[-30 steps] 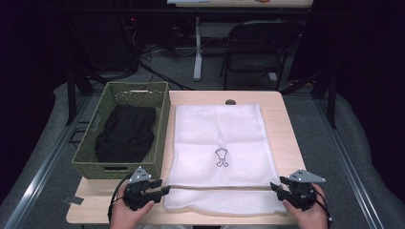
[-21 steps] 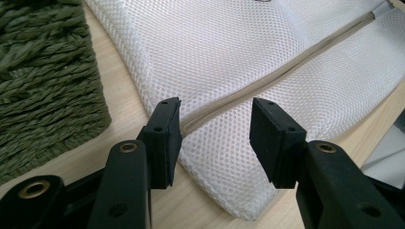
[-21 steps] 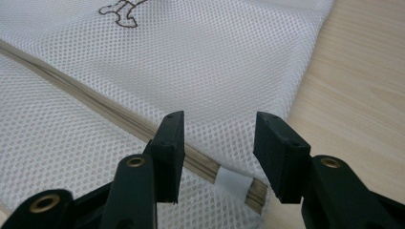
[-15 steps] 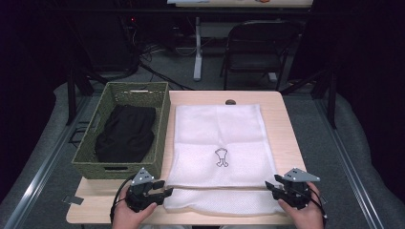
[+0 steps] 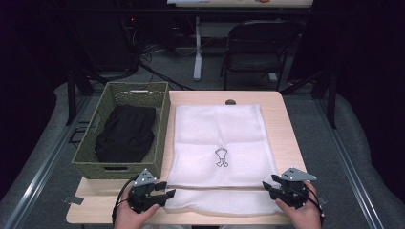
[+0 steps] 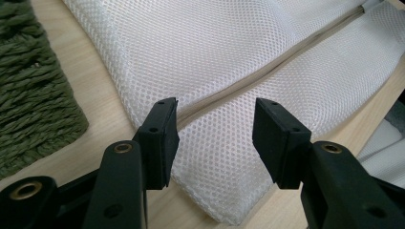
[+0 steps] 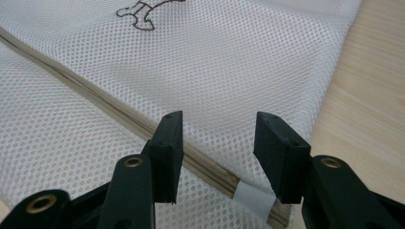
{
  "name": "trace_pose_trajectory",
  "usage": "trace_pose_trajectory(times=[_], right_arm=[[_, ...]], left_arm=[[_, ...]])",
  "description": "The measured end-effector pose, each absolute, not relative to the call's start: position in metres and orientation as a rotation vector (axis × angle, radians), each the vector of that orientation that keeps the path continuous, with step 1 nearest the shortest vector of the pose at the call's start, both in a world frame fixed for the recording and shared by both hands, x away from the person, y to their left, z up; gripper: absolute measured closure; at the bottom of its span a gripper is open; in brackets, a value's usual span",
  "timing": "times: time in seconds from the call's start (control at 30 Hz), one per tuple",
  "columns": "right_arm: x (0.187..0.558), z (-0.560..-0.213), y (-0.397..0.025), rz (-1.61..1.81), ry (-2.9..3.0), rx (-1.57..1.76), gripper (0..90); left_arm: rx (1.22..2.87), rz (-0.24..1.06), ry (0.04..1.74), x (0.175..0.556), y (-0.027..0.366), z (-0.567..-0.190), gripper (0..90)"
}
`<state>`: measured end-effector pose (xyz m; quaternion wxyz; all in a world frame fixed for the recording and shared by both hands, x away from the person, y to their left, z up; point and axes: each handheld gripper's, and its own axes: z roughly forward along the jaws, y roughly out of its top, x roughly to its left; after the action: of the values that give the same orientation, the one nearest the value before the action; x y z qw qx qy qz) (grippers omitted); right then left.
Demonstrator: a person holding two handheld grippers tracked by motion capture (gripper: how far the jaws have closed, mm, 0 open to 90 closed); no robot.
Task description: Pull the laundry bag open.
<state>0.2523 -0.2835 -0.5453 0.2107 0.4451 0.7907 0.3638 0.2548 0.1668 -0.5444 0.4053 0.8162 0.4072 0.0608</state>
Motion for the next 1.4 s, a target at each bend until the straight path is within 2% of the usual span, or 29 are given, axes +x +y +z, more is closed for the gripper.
trace_pose_trajectory(times=[0.37,0.67,0.77,1.07,1.17,1.4], right_arm=[[0.256,-0.548,-0.272,1.024,2.249,1.198,53.0],[0.26,-0.544,-0.265,1.029,2.3,1.188,56.4],[0.262,-0.541,-0.26,1.038,2.33,1.159,61.8],[0.274,-0.537,-0.235,1.045,2.381,1.083,60.9],[0.281,-0.536,-0.222,1.061,2.422,1.072,67.0],[0.291,-0.537,-0.207,1.048,2.459,1.022,69.3]], left_arm=[[2.068,0.137,1.019,0.256,0.159,-0.542,51.8],[2.067,0.161,0.989,0.257,0.152,-0.532,52.5],[2.049,0.168,1.001,0.258,0.15,-0.53,52.5],[2.037,0.176,1.013,0.258,0.151,-0.531,52.0],[2.035,0.172,1.015,0.259,0.151,-0.534,51.7],[2.043,0.142,1.012,0.259,0.151,-0.537,52.9]])
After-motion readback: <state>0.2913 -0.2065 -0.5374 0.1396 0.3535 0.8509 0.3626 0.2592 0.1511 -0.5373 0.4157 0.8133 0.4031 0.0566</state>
